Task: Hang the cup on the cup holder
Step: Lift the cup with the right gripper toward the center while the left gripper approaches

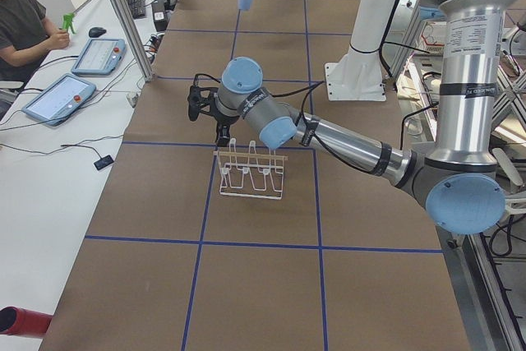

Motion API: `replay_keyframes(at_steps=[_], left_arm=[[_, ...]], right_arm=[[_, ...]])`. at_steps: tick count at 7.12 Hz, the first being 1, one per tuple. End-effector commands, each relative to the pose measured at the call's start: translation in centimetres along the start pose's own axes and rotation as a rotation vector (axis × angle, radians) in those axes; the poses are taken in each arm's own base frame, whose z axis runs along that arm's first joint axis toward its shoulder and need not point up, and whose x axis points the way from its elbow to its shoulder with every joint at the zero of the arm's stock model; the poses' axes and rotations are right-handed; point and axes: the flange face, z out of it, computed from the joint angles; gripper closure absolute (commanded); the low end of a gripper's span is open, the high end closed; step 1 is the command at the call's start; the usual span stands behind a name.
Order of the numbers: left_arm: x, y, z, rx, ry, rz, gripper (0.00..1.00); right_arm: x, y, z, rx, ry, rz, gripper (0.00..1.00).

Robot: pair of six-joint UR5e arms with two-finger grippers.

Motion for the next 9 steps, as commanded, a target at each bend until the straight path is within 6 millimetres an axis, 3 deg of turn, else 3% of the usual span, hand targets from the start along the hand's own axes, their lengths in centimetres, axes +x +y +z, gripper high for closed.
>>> replay_keyframes(at_steps=[1,3,5,6,8,9], left_arm=[[8.9,2.0,3.6,-0.05,0.179,-0.122,0.02],[14.3,4.1,5.3,-0.098,0.299,-0.142,0.02],[19.1,5.8,6.7,-0.172,0.373,-0.158,0.02],[22.4,5.3,5.8,-0.19,0.421,-0.211,0.02],[23.9,7.7,7.2,-0.224,0.504,-0.235,0.02],[25.3,10.1,8.7,-0.217,0.585,-0.258,0.02]], right_arm=[[-3.4,1.2,1.2,-0.023,-0.092,0.1,1.0],[-9.2,2.0,2.2,-0.077,-0.164,0.232,1.0],[-10.9,5.0,2.8,-0.171,-0.259,0.233,1.0],[-12.3,5.5,2.2,-0.195,-0.304,0.209,1.0],[-15.0,6.6,2.0,-0.254,-0.345,0.222,1.0],[-16.7,7.7,2.4,-0.294,-0.373,0.234,1.0]])
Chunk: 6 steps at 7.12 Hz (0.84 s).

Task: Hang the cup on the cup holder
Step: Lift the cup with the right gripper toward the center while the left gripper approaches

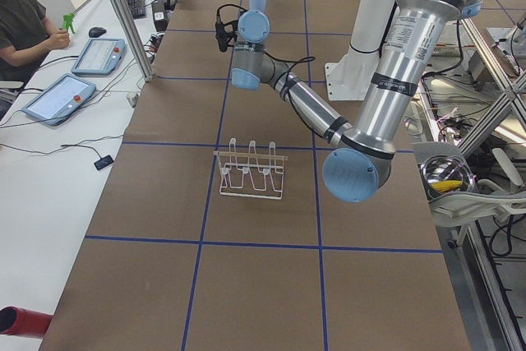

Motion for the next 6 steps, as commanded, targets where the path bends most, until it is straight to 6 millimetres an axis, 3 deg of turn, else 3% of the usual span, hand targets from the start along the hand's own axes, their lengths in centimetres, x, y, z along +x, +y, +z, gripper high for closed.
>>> replay_keyframes(at_steps=[1,4,6], left_arm=[[-0.3,3.3,2.9,-0.03,0.146,-0.053,0.02],[0.0,4.7,3.5,-0.099,0.245,-0.109,0.02],[1.3,5.2,3.8,-0.113,0.293,-0.15,0.02]], right_arm=[[-2.3,2.3,1.7,-0.073,-0.056,0.046,1.0],[-2.9,4.6,2.1,-0.108,-0.225,0.142,1.0],[-2.6,6.7,4.1,-0.16,-0.358,0.212,1.0]])
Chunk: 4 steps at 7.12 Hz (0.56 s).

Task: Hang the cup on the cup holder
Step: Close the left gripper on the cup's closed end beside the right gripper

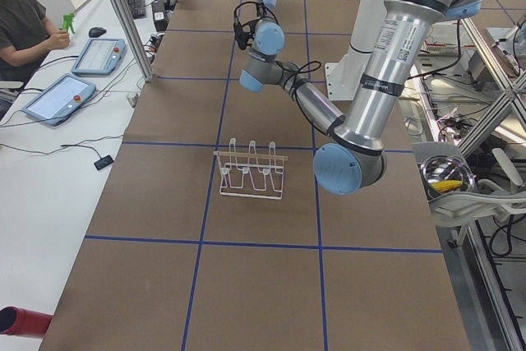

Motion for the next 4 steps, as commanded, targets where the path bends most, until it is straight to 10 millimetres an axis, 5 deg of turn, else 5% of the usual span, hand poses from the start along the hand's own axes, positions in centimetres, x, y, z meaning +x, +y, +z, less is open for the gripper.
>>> replay_keyframes(at_steps=[1,4], left_arm=[[0.6,1.0,0.5,-0.028,0.1,-0.058,0.02],[0.0,4.3,2.3,-0.076,0.291,-0.14,0.02]], right_arm=[[0.5,1.5,1.4,-0.056,-0.083,0.032,1.0],[1.2,3.3,2.5,-0.137,-0.224,0.157,1.0]])
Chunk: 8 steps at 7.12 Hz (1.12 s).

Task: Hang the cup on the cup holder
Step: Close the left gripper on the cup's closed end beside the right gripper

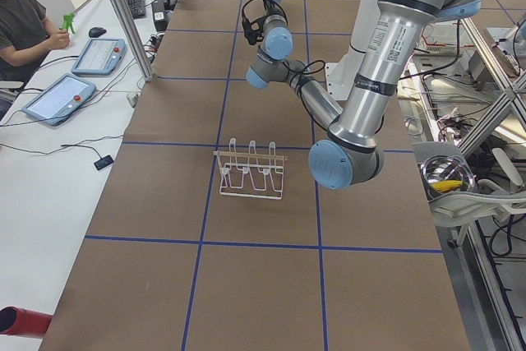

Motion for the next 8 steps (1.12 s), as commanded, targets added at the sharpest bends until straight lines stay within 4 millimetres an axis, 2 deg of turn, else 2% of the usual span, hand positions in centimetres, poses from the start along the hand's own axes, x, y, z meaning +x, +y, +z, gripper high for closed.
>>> replay_keyframes(at_steps=[1,3,8], left_arm=[[0.1,1.6,0.2,-0.036,0.119,-0.06,0.02],[0.5,1.9,0.8,-0.042,0.171,-0.062,0.02],[-0.7,2.8,1.4,-0.088,0.183,-0.072,0.03]], right_arm=[[0.9,1.0,1.2,-0.05,-0.043,0.096,1.0],[1.4,2.1,1.8,-0.11,-0.055,0.097,1.0],[1.3,2.2,1.9,-0.124,-0.083,0.158,1.0]])
